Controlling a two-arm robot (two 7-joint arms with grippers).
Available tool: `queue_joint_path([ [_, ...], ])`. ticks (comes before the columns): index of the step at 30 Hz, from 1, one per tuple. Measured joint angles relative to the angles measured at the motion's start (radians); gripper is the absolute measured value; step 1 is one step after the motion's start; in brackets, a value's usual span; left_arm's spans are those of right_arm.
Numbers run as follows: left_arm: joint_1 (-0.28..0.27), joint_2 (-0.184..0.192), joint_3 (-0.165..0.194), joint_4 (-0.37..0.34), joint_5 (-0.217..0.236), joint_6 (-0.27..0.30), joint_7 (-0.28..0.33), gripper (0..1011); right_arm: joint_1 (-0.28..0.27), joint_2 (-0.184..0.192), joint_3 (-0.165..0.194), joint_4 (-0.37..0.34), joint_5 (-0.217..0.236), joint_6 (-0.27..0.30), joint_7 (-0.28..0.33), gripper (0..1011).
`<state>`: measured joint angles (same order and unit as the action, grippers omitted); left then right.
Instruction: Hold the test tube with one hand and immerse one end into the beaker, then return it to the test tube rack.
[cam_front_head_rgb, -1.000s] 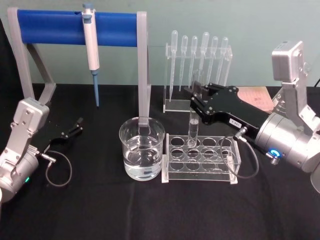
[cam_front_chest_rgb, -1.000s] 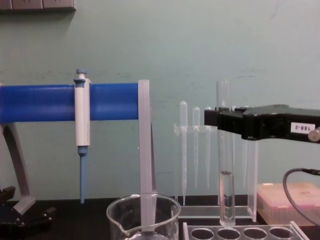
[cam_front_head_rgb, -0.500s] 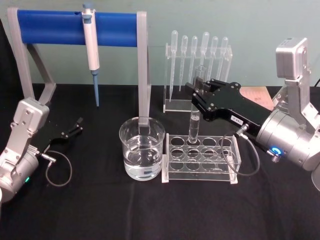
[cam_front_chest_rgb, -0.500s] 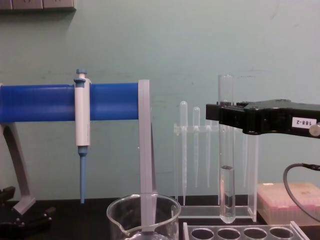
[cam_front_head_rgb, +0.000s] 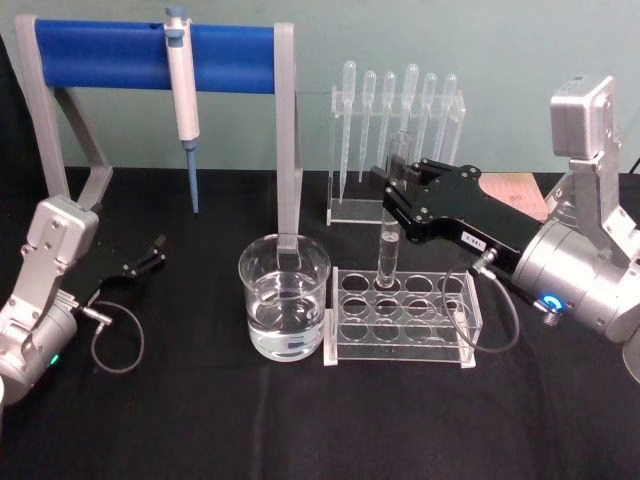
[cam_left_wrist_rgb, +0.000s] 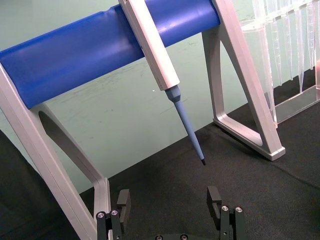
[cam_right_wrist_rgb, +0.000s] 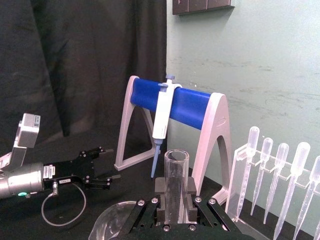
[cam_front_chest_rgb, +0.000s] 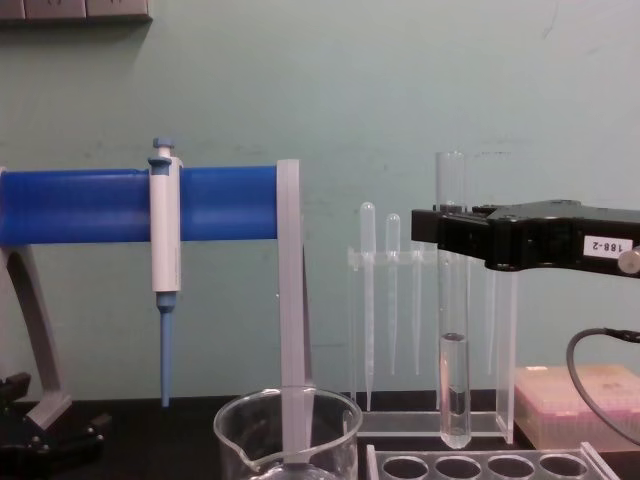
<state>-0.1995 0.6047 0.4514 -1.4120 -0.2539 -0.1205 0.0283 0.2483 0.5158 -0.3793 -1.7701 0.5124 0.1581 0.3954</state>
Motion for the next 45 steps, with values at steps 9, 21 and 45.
queue_joint_path([
  [9, 0.000, 0.000, 0.000, 0.000, 0.000, 0.000, 0.000, 1000, 0.000, 0.000, 0.000, 0.000, 0.000, 0.001, 0.000, 225],
  [21, 0.000, 0.000, 0.000, 0.000, 0.000, 0.000, 0.000, 1000, 0.000, 0.000, 0.000, 0.000, 0.000, 0.001, 0.000, 224],
  [45, 0.000, 0.000, 0.000, 0.000, 0.000, 0.000, 0.000, 1000, 0.000, 0.000, 0.000, 0.000, 0.000, 0.001, 0.001, 225],
])
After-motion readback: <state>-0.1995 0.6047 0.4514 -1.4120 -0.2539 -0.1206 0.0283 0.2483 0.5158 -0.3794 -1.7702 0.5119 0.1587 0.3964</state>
